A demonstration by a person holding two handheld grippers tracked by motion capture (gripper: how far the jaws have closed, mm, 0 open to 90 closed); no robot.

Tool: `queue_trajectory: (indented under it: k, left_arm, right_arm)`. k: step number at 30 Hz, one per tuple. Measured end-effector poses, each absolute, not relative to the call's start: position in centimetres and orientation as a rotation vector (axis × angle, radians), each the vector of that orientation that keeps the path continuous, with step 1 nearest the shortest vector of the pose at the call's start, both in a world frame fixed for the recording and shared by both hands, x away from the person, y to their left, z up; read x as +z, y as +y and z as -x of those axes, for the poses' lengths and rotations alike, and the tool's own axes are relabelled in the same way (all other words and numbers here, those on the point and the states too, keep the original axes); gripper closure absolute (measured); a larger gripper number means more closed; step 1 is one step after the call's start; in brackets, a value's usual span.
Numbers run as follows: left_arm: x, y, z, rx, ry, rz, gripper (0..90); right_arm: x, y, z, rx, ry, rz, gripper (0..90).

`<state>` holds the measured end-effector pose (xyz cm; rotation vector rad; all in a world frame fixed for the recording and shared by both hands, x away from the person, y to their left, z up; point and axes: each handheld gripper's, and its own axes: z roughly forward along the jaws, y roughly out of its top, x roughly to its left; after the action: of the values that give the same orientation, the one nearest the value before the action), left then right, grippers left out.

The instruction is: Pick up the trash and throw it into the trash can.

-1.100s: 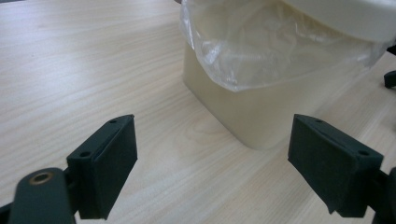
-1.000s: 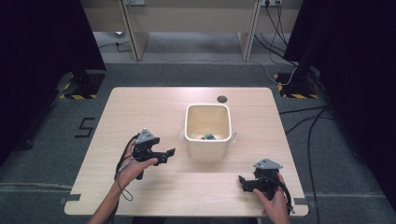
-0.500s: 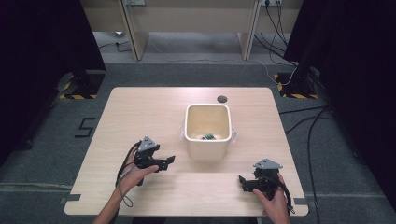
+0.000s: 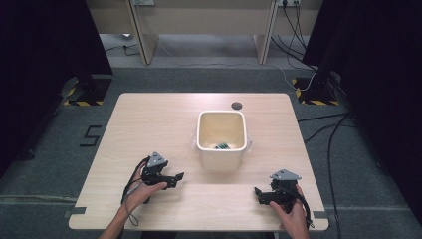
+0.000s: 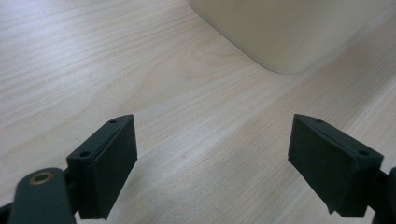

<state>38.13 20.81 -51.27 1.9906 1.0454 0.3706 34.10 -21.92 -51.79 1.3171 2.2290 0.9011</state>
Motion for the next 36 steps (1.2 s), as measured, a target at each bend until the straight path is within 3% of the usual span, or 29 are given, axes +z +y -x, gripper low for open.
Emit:
queue_trajectory:
  k: [36]
  left_arm:
    - [-52.3,20.5,-35.5,0.411,1.01,-2.097,15.1]
  right_arm:
    - [-51.8,-21.9,-34.1,0.899,2.23,-1.317,2.1]
